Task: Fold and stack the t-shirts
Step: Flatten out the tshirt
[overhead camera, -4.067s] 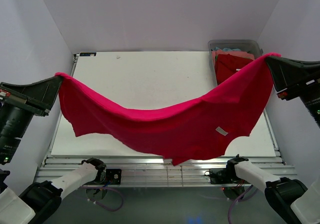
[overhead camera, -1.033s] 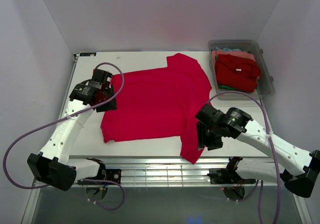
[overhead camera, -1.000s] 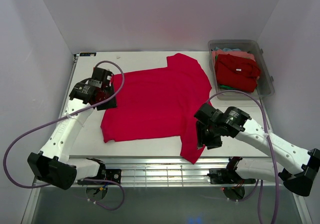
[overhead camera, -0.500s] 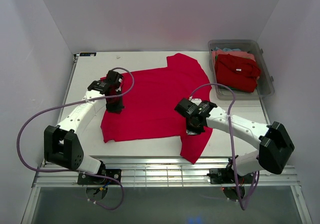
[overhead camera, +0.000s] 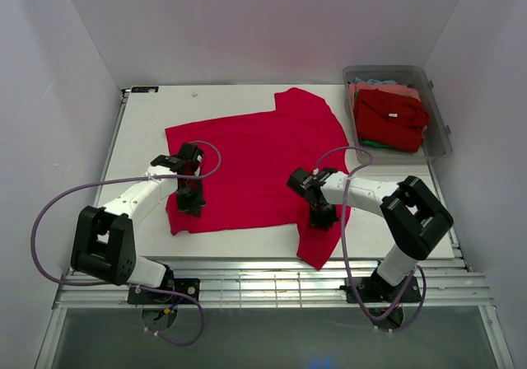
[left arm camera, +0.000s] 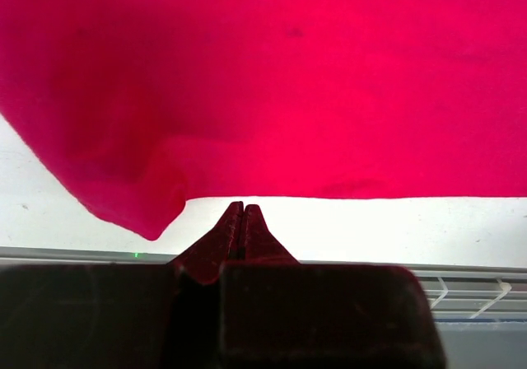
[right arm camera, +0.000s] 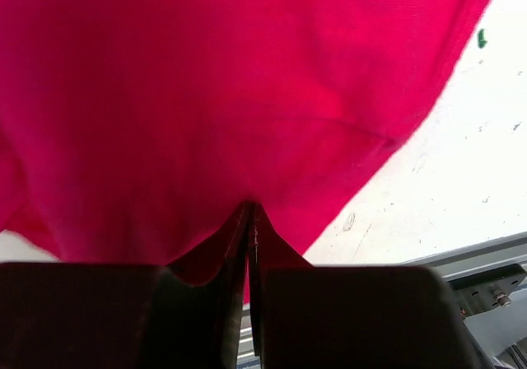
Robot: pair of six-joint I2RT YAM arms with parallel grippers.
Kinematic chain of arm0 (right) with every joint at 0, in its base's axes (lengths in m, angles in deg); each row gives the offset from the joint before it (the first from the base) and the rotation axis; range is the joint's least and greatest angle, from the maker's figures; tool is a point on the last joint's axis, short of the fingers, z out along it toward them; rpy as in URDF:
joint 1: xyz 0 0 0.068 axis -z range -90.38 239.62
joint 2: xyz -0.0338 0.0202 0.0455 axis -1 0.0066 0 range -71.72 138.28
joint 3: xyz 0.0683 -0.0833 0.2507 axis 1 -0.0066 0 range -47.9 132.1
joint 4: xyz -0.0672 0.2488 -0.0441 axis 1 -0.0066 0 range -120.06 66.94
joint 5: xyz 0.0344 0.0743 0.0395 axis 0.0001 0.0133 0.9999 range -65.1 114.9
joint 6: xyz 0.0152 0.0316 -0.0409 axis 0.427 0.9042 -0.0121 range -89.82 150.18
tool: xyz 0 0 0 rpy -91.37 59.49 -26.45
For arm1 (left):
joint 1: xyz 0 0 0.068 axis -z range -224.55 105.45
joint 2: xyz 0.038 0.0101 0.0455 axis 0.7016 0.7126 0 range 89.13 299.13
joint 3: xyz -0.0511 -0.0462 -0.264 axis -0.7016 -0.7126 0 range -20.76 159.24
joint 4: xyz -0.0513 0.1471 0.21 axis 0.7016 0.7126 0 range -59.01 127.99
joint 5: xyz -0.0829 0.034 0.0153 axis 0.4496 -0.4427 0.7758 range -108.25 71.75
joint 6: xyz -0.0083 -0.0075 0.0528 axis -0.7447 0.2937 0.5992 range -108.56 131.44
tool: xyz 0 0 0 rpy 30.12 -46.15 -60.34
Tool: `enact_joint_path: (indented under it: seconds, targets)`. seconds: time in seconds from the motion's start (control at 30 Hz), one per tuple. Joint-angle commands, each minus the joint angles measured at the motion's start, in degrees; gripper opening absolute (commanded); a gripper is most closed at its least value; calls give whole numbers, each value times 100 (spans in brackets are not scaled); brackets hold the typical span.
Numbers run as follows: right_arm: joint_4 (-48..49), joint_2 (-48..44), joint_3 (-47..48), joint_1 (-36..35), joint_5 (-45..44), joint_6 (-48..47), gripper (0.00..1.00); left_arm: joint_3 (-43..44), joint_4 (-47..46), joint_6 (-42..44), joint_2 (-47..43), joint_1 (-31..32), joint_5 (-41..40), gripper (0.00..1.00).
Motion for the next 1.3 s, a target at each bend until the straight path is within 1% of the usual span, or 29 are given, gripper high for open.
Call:
enact_joint_path:
  seconds: [0.0,0.1,0.2,0.33,0.5,0.6,0.77,0.9,0.97,1.07,1.27]
  targets:
    - [129,405,-18,36,-122,-19,8,9,-225,-83,61,15,58,0]
    - [77,660,-27,97,-104,-2,8,124,-85,-65,263,15,-214,0]
    - [24,688,-132,194,-87,33,8,168,21,-48,518,-11,-443,0]
    - [-116,372,-247,361,-157,60,8,168,47,13,756,-134,-408,0]
    - [-354,-102,-177,809,-350,-115,8,212,39,259,905,-564,-435,0]
    - [-354,-147,-89,1134,-385,-352,8,396,65,418,1080,-757,-408,0]
    - [-354,168,368,1477,-570,-774,8,791,74,532,1580,-1039,-329,0]
    - [-380,581,763,1600,-588,-1029,8,915,30,532,1968,-1066,-216,0]
    - [-416,600,930,1609,-544,-1056,8,924,-5,497,1943,-1066,-136,0]
    - [-231,477,913,1618,-552,-1091,8,862,-110,427,1732,-1066,-153,0]
    - [-170,995,984,1671,-456,-1276,8,792,-137,462,2126,-1066,-250,0]
